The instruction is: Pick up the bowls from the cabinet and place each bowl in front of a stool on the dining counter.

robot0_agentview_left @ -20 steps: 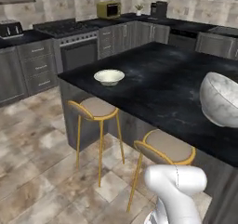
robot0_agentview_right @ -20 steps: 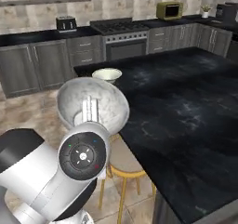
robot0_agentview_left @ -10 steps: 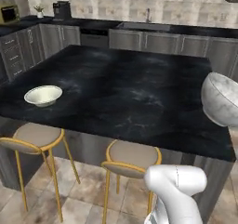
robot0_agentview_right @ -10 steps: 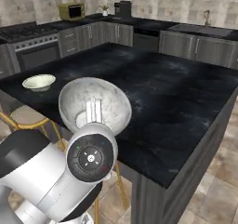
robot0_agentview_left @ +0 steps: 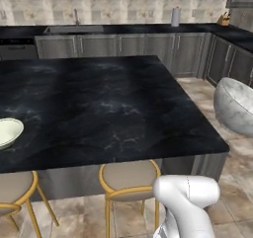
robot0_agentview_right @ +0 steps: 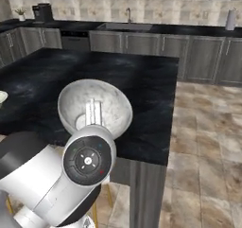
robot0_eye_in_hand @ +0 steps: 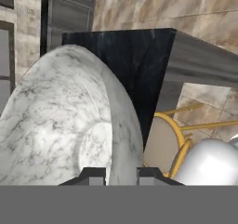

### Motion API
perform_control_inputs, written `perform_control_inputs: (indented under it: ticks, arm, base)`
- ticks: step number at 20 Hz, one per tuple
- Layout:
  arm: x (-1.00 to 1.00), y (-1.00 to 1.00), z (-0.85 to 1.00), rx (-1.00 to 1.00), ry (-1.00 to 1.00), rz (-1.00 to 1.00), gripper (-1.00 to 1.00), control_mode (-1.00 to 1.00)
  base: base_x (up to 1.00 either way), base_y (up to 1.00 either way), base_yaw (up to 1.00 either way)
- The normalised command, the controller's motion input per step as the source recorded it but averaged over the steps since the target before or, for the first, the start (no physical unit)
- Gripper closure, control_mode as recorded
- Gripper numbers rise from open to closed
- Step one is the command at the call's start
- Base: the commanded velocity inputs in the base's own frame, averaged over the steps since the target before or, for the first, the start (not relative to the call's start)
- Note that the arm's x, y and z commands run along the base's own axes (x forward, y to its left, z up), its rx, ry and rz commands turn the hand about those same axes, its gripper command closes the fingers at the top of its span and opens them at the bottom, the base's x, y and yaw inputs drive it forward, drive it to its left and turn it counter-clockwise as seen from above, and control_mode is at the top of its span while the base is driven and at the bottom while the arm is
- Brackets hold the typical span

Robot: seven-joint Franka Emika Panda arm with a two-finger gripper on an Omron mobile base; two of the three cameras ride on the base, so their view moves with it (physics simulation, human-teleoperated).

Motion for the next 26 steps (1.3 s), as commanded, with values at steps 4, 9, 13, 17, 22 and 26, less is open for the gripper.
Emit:
perform_control_inputs:
  ticks: [4, 9, 13, 17, 22, 26]
  arm:
    - [0.00, 0.00, 0.00, 0.00, 0.00, 0.00, 1.00, 1.00]
    - [0.00, 0.00, 0.00, 0.00, 0.00, 0.00, 1.00, 1.00]
    - [0.00, 0.00, 0.00, 0.00, 0.00, 0.00, 1.00, 1.00]
    - [0.00, 0.00, 0.00, 0.00, 0.00, 0.00, 1.00, 1.00]
    - [0.45, 0.67, -0.03, -0.10, 0.00, 0.13, 1.00, -1.00]
    - [0.45, 0.81, -0.18, -0.22, 0.00, -0.01, 1.00, -1.00]
  base:
    - [0.36, 0.67, -0.46]
    - [0.35, 0.05, -0.03]
    - [0.13, 0.00, 0.00]
    - [0.20, 0.32, 0.07]
    - [0.00, 0.00, 0.00]
    - [0.00, 0.00, 0.00]
